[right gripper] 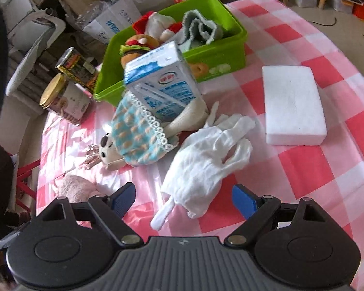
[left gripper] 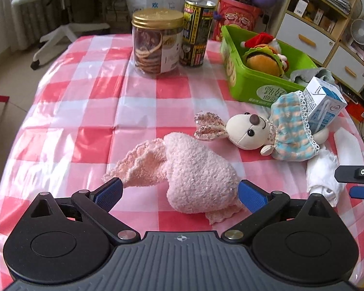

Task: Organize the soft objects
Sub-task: 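Move left gripper to the pink bunny plush while right gripper reaches the white gloves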

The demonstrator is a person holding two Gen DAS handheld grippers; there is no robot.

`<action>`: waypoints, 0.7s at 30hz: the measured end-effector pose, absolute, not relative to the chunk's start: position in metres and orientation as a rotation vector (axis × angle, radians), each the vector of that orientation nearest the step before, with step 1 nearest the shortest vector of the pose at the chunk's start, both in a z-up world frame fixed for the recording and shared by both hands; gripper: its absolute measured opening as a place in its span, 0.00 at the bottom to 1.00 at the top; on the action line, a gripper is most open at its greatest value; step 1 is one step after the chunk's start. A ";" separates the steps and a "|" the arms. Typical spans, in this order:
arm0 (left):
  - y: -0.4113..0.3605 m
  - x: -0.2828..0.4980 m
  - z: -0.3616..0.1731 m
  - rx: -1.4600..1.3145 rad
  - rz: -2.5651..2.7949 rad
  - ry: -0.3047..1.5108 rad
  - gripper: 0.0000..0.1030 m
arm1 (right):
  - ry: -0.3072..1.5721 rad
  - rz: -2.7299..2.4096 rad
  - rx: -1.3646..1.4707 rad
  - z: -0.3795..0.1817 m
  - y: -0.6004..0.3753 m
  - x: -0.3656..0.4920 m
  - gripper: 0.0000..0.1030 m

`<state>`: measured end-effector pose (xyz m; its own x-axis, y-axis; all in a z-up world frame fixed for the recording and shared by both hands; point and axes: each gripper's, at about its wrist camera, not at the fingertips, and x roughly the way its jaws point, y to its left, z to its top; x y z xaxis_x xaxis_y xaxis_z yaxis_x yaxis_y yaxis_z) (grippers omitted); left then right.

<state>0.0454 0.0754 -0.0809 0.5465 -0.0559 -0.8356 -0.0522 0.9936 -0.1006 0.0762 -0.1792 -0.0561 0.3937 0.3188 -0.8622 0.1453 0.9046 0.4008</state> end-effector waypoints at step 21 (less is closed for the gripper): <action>0.070 0.055 -0.092 -0.281 -0.013 1.005 0.69 | 1.212 0.064 0.490 -0.078 -0.186 0.080 0.51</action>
<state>0.0555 0.0702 -0.0921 0.5388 -0.1398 -0.8308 -0.1180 0.9639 -0.2387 0.0800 -0.1857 -0.0778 0.3627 0.3042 -0.8809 0.2095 0.8944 0.3951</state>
